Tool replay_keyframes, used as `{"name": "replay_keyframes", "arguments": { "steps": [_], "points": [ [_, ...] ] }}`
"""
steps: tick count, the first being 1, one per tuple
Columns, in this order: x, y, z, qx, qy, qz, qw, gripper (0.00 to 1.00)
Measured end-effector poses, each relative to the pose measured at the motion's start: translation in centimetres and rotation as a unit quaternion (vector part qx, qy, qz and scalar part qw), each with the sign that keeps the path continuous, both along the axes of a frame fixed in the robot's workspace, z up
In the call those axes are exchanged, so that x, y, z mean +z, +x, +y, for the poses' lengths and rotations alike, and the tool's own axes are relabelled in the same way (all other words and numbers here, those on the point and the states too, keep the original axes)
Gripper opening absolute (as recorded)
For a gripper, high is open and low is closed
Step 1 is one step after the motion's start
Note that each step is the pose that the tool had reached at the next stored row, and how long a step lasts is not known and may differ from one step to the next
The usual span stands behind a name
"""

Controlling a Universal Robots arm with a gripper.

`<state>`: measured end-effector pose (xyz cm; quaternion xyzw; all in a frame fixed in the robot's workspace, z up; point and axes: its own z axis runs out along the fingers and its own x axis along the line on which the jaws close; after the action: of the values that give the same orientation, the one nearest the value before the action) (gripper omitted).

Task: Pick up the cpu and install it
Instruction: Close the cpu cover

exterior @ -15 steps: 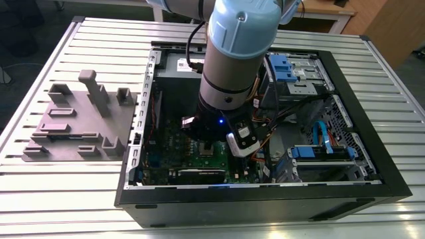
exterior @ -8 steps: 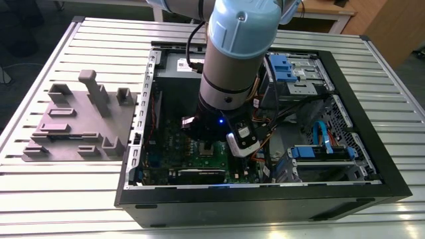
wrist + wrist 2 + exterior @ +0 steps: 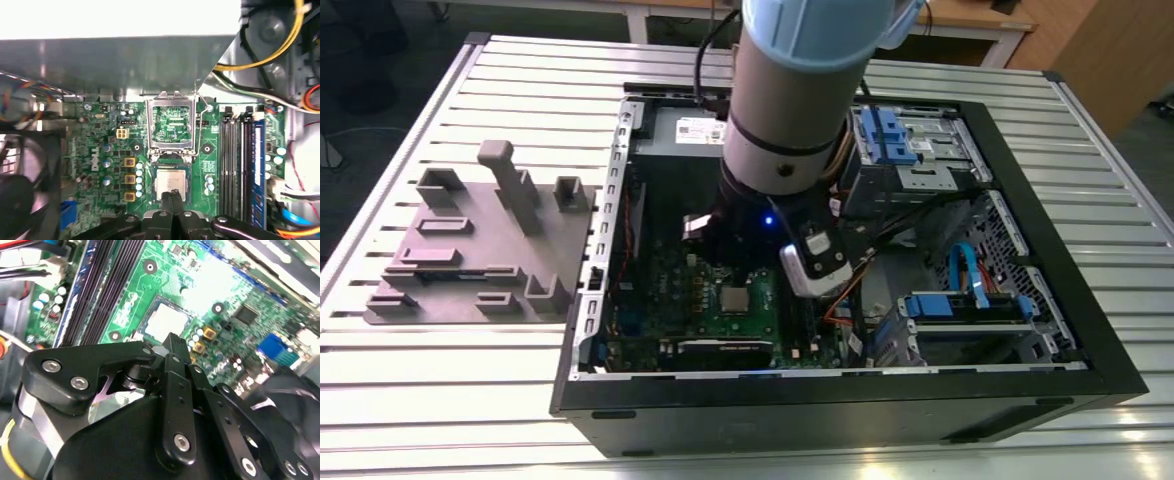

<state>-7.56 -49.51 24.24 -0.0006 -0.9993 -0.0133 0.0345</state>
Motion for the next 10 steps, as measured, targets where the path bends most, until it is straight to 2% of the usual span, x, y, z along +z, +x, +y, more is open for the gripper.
{"name": "replay_keyframes", "arguments": {
  "steps": [4, 5, 7, 10],
  "points": [
    [1.67, 0.00, 0.09, 0.000, -0.0001, -0.0008, 1.00000, 0.11],
    [1.71, 0.00, 0.10, 0.002, 0.0000, -0.0018, 1.00000, 0.11],
    [1.69, 0.00, 0.10, 0.021, 0.0001, -0.0019, 0.99978, 0.11],
    [1.66, 0.01, 0.09, 0.048, 0.0000, -0.0018, 0.99885, 0.11]
  ]
}}
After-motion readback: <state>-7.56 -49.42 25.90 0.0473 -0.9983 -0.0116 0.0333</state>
